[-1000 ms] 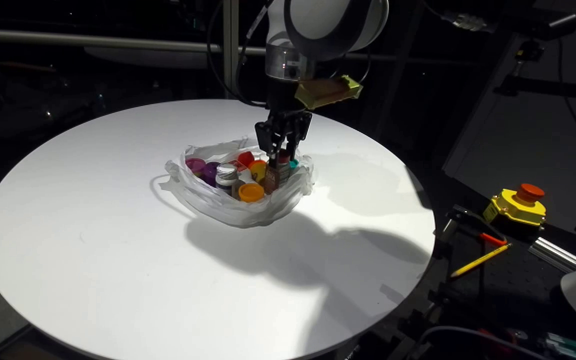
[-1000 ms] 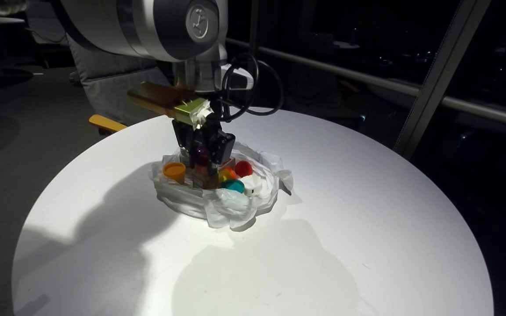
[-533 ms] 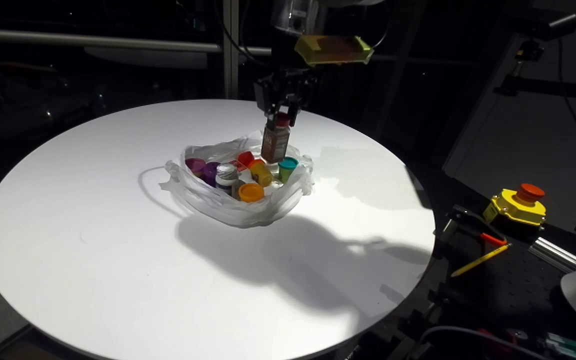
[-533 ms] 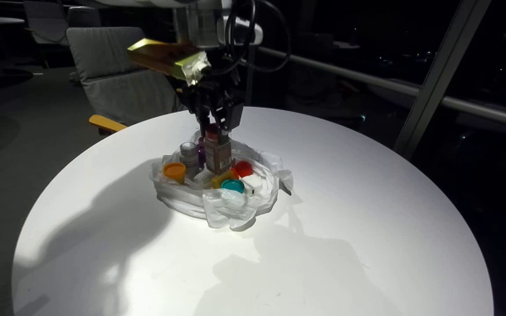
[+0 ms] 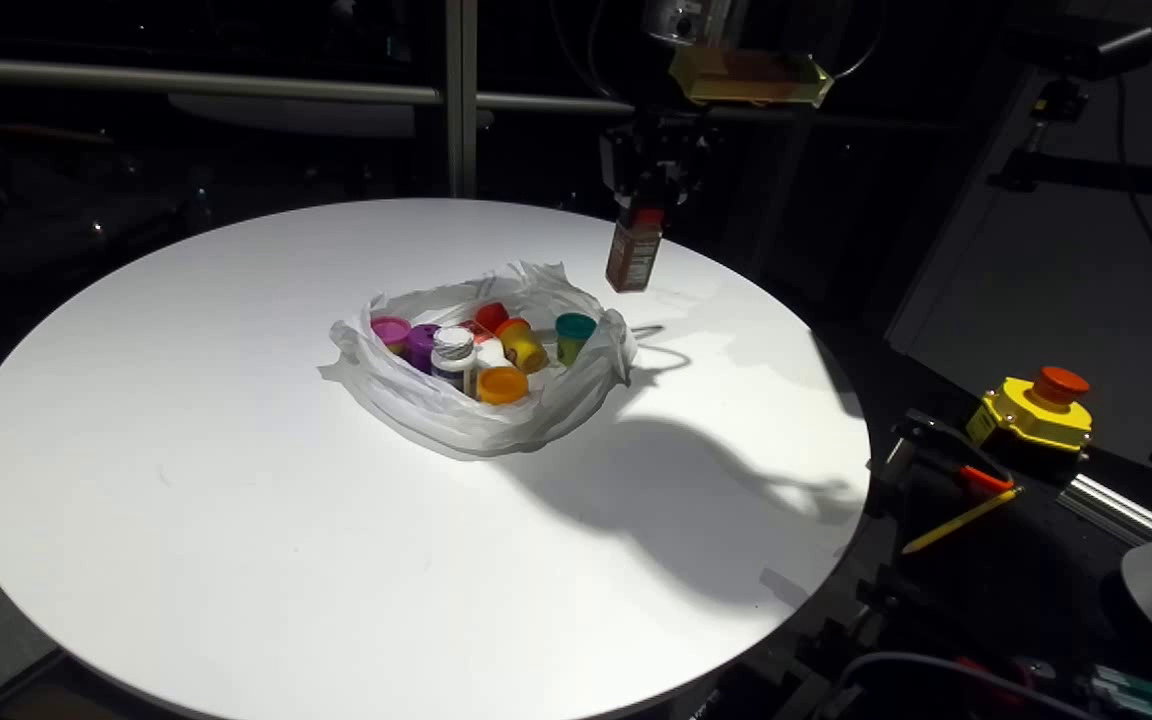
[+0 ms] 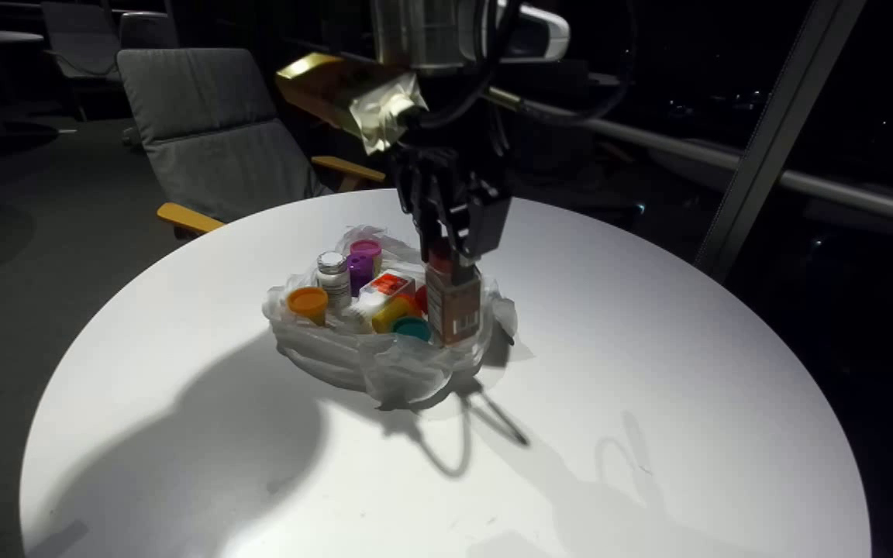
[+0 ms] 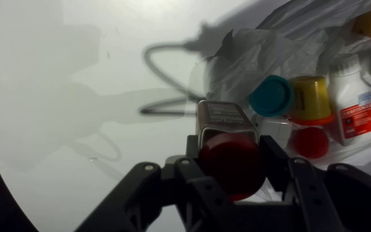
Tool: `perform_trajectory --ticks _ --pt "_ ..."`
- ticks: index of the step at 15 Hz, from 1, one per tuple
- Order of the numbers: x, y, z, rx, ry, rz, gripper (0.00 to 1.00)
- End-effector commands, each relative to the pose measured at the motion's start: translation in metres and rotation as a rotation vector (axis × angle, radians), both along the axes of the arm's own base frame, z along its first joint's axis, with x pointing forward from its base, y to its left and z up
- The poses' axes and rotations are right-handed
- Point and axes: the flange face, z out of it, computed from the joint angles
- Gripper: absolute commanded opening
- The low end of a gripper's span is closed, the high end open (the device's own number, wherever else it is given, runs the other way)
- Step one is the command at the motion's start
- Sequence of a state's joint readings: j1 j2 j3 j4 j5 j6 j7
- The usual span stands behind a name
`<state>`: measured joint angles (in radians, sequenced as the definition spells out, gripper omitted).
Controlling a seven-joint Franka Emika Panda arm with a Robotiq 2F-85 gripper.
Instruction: Remove the things from the plastic bag and put them on the table
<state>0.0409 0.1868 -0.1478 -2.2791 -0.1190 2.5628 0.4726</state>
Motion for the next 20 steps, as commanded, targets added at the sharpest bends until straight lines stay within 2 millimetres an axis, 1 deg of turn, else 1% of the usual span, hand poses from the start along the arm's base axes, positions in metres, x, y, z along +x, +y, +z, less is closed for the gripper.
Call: perform_trajectory --ticks 1,2,4,5,7,10,13,14,15,16,17,18,20 --pt "-0.001 -0.043 -0.03 -0.02 0.022 -0.112 0.25" --pt "-0.002 -0.054 -0.04 -0.03 0.038 -0.14 0.25" --pt "-0.007 -0.067 -0.059 -0.024 0.057 -0.165 0.25" --pt "-0.007 -0.072 -0.069 -0.027 0.064 -0.173 0.25" --pt "-0.009 -0.076 -0.08 -0.023 0.051 -0.181 0.25" --pt "-0.011 -0.076 -0.088 -0.013 -0.003 -0.199 0.25" --pt "-0.011 -0.078 -0.09 0.012 -0.048 -0.228 0.25" --pt "-0.012 -0.079 -0.089 0.018 -0.058 -0.235 0.75" --pt "-0.012 -0.079 -0.085 0.021 -0.068 -0.243 0.77" --pt "-0.012 -0.077 -0.076 0.02 -0.081 -0.24 0.83" --pt "-0.011 -0.074 -0.065 0.01 -0.091 -0.234 0.92" --pt "-0.011 -0.07 -0.053 -0.002 -0.091 -0.234 0.98" --pt "-0.006 -0.058 -0.027 -0.048 -0.091 -0.203 1.0"
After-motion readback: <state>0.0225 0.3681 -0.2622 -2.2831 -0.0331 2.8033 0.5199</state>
